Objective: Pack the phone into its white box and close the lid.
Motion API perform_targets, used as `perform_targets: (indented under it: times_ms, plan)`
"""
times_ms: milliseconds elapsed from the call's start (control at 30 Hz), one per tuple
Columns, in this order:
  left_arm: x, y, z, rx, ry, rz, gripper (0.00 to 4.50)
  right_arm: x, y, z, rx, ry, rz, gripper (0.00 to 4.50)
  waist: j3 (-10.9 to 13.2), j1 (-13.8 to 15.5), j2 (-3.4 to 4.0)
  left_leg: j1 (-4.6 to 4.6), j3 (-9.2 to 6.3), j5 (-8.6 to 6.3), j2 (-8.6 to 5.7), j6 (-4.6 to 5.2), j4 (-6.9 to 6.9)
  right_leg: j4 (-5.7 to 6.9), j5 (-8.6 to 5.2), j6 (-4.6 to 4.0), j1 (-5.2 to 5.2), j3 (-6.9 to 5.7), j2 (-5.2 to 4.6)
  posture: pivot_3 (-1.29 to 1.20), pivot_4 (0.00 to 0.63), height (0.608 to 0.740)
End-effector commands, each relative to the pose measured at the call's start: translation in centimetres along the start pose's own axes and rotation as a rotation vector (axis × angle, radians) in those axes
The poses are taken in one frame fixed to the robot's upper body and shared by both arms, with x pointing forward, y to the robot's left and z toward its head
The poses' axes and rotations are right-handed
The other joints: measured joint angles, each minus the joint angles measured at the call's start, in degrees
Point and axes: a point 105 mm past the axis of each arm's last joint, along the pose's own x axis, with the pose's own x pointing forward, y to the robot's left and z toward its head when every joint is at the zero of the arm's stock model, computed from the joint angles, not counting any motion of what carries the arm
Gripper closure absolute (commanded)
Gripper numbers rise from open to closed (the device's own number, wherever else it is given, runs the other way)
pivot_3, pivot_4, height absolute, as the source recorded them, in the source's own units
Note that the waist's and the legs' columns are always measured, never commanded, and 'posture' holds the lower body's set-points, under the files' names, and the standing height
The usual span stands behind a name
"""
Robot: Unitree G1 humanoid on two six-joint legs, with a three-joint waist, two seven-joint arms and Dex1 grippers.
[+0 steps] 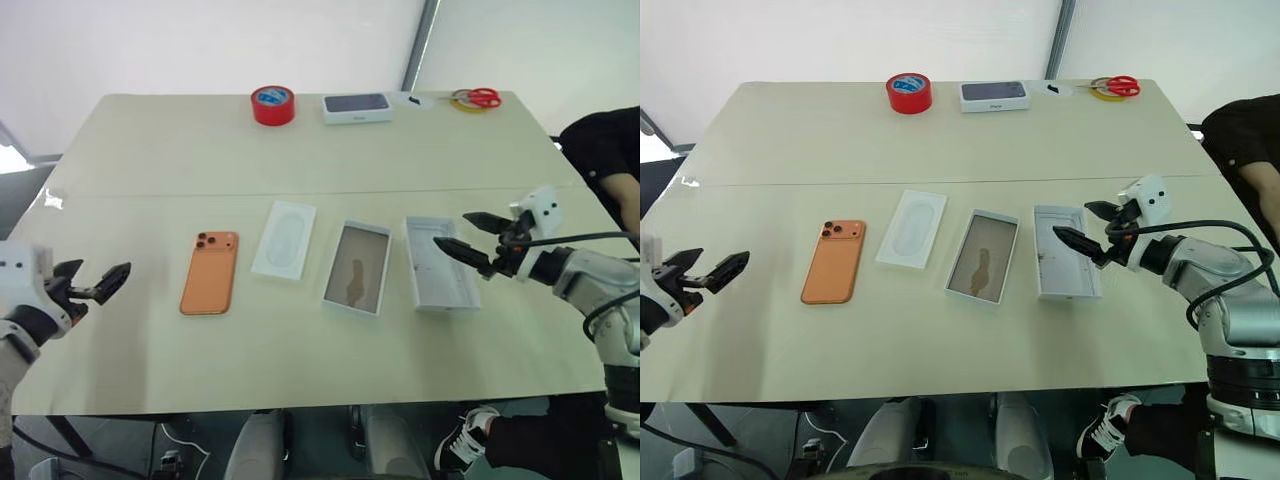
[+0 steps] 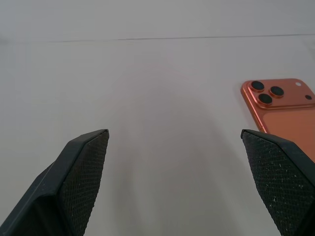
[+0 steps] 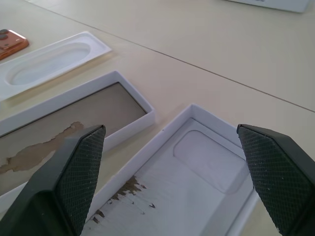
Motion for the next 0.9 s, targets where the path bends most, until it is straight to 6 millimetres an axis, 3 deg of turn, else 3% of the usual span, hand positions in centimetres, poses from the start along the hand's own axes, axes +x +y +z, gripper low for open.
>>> perform_targets:
  times_ms: [33, 400, 600, 733, 900]
  plan:
    - [0.9, -2.9, 1.1, 0.023, -0.042, -0.088, 0.00, 0.6, 0.9, 2.3, -0.075, -0.063, 0.039, 0.04, 0.00, 0.08, 0.00, 0.00, 0.00, 0.00, 0.00, 0.00, 0.01, 0.00, 0.00, 0.00, 0.01, 0.00, 0.00, 0.00, 0.150, 0.732]
    - [7.4, -14.1, 2.2, -0.077, 0.053, -0.365, 0.00, 4.9, 4.8, 4.0, -0.214, -0.064, 0.164, 0.04, 0.00, 1.11, -0.03, 0.01, -0.04, 0.02, -0.04, 0.01, 0.07, 0.07, 0.13, 0.21, 0.07, 0.00, 0.08, 0.00, 0.150, 0.732]
    - [10.0, -15.4, 1.3, -0.081, 0.265, -0.304, 0.00, 5.1, 6.7, 4.1, -0.222, -0.084, 0.196, 0.04, 0.00, 0.85, -0.03, 0.03, -0.07, 0.03, -0.08, 0.01, 0.08, 0.10, 0.15, 0.25, 0.09, 0.00, 0.10, 0.00, 0.150, 0.732]
    - [10.6, -17.3, 2.3, -0.175, 0.260, -0.393, 0.00, 4.8, 6.6, 3.3, -0.213, -0.069, 0.175, 0.04, 0.00, 0.92, -0.04, 0.04, -0.09, 0.03, -0.04, 0.01, 0.07, 0.10, 0.15, 0.25, 0.09, 0.00, 0.16, 0.00, 0.150, 0.732]
    - [11.9, -18.9, 2.0, -0.180, 0.347, -0.424, 0.00, 4.0, 7.1, 3.0, -0.196, -0.074, 0.197, 0.04, 0.00, 1.05, -0.04, 0.04, -0.11, 0.07, -0.06, -0.07, 0.09, 0.12, 0.15, 0.24, 0.10, 0.00, 0.18, 0.00, 0.150, 0.732]
